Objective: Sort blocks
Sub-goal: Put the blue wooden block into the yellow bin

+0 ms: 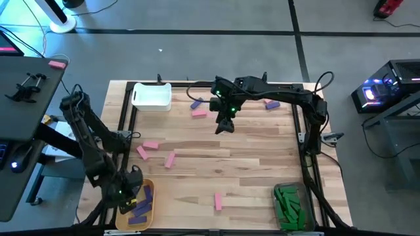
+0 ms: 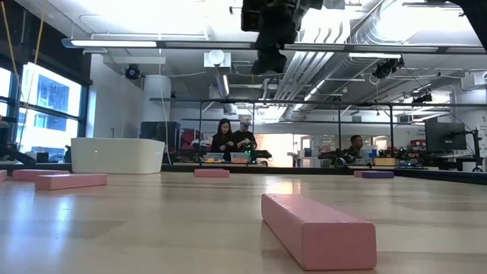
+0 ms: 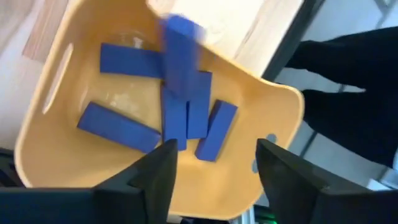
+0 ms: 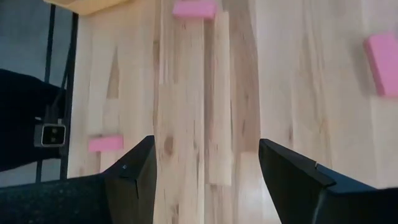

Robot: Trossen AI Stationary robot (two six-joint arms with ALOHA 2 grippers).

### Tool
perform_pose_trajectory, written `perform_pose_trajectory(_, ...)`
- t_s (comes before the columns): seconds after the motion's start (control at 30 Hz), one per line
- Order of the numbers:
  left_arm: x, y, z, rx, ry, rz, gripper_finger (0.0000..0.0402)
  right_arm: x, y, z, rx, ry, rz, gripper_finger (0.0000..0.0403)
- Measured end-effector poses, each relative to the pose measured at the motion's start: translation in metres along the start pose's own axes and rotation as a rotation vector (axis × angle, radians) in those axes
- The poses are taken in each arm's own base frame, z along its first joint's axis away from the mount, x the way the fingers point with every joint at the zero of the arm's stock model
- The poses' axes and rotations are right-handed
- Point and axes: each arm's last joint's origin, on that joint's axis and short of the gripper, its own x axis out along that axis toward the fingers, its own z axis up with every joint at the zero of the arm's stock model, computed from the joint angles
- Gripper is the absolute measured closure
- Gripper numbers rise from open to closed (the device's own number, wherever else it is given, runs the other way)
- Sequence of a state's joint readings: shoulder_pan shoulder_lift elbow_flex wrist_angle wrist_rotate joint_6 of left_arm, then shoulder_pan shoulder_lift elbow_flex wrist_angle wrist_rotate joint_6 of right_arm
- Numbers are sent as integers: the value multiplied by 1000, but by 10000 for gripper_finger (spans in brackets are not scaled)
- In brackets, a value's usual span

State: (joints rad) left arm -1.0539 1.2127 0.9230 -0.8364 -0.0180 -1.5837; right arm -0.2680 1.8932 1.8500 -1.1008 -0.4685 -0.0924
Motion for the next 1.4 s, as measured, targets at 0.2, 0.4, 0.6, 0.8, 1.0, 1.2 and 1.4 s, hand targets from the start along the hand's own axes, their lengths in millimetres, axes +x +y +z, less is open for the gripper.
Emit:
perform_pose_trajectory(0.2, -28, 9, 19, -1, -132, -99, 175, -15, -28, -13, 36, 81, -119, 187)
perform_pose_trajectory(0.4, -53, 20, 35, -80, -444, -150, 173, -43, -74, -30, 153, 94, -186, 187)
perform_pose_trajectory(0.6, -62, 25, 44, -127, -598, -157, 173, -73, -112, -53, 276, 61, -239, 187)
perform_pose_trajectory(0.8, -63, 27, 50, -133, -642, -133, 173, -76, -113, -128, 460, -85, -383, 187)
perform_pose_trajectory(1.0, -66, 32, 65, -126, -806, -55, 172, -56, -102, -203, 860, -239, -656, 192)
perform_pose_trajectory(1.2, -69, 37, 78, -124, -836, 3, 172, -25, -105, -228, 1092, -191, -882, 316)
perform_pose_trajectory(1.4, -69, 38, 82, -113, -835, 14, 172, -14, -111, -238, 1179, -325, -1017, 387)
